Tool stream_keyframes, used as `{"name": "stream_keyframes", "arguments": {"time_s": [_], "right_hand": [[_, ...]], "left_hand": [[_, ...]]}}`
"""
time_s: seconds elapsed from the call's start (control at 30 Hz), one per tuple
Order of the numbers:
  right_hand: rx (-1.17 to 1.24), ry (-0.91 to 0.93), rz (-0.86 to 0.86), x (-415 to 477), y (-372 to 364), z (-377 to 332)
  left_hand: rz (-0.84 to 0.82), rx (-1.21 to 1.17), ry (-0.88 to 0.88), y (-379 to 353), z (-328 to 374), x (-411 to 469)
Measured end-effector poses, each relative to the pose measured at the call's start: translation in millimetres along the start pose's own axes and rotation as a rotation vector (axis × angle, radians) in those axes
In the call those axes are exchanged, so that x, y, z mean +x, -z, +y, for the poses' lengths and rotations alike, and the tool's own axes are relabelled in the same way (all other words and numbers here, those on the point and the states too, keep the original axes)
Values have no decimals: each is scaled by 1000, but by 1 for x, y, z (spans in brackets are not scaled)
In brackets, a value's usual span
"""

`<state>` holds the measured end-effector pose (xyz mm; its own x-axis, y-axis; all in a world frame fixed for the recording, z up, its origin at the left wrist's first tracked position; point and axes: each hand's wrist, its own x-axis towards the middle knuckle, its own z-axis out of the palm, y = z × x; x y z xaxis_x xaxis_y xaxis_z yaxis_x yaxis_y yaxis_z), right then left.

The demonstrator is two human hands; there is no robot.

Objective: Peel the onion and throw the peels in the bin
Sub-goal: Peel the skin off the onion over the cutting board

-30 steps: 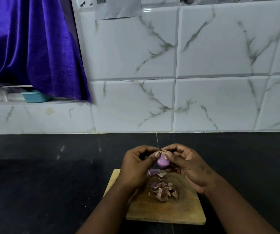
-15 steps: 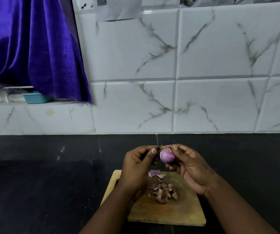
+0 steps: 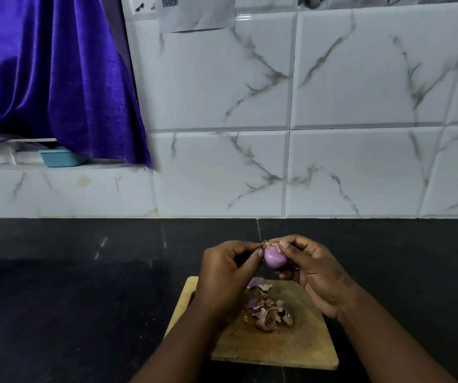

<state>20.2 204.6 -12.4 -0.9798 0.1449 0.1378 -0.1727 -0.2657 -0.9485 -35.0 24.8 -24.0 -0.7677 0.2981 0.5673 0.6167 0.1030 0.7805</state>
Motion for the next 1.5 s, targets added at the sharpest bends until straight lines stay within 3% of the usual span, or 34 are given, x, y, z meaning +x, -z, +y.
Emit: {"name": "stream_keyframes", "arguments": {"time_s": [0.2,0.4,0.57,0.67,0.83,1.0,1.1,1.27,1.5], "right_hand": [[2,0,-19,0,0,1],[34,-4,-22,1,3,0],[35,-14,-50,0,5,0],[30,-6,-45,1,4,1],[4,36,-16,2,1,3],[17,49,-33,1,-2,4],[64,54,-48,1,-3,4],[148,46,-5,5,0,6],[108,63,2,5,2,7]], "left_hand": [[81,126,-82,-1,2,0],[-16,-205,98,-1,3,2],[-29,-263,124,1,7,1],[-21,-178,71,1,4,1],[59,219,-135,-1,2,-1],[127,296,-188,-1,5,0],[148,200,-125,-2,3,0],[27,-255,102,-5,10,-3],[-23,-279,116,-4,12,-3]]}}
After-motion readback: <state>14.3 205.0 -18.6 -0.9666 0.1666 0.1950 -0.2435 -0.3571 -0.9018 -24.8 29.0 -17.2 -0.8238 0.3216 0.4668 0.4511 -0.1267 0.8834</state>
